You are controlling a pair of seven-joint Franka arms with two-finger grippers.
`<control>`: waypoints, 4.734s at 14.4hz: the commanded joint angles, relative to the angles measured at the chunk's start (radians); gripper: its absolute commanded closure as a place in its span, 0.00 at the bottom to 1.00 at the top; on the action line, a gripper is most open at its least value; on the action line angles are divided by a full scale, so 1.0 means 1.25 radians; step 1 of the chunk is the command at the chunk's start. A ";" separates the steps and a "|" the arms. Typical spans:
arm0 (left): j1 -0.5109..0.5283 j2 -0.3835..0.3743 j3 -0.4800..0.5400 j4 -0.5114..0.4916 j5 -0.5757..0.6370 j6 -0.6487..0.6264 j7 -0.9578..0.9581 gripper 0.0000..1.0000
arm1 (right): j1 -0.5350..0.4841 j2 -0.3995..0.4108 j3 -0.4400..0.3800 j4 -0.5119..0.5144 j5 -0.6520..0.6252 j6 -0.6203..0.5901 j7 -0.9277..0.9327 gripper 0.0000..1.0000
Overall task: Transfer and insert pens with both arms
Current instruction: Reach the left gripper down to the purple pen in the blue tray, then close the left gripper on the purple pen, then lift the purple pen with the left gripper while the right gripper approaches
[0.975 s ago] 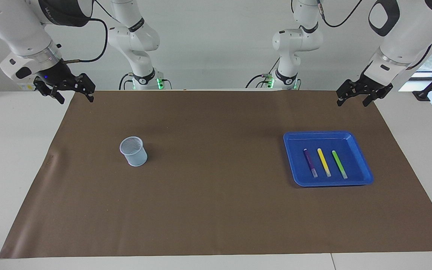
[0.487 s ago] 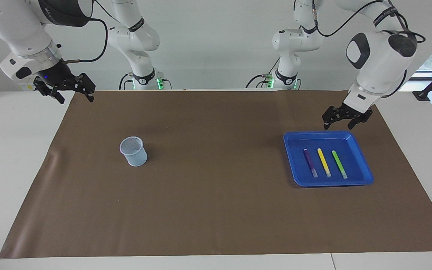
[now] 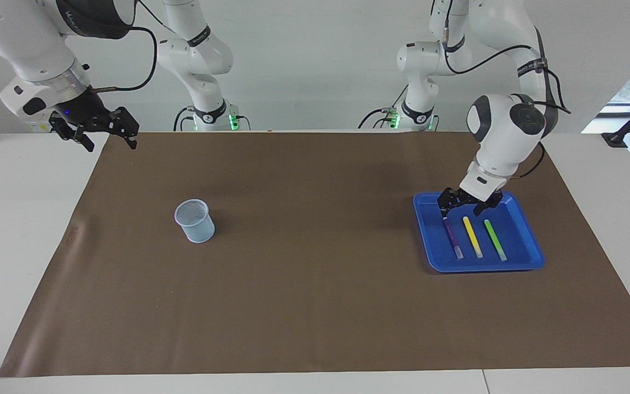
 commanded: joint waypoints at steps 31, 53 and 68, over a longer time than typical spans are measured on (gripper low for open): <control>-0.006 0.099 0.007 -0.139 0.016 0.427 -0.004 1.00 | -0.003 -0.013 0.019 -0.009 0.008 -0.025 0.003 0.00; -0.223 0.024 0.006 0.264 0.005 -0.114 -0.789 1.00 | 0.015 -0.059 0.057 -0.128 0.435 0.100 0.160 0.00; -0.353 0.062 -0.016 0.410 -0.188 -0.128 -1.522 1.00 | 0.238 -0.098 0.058 -0.276 0.803 0.507 0.358 0.00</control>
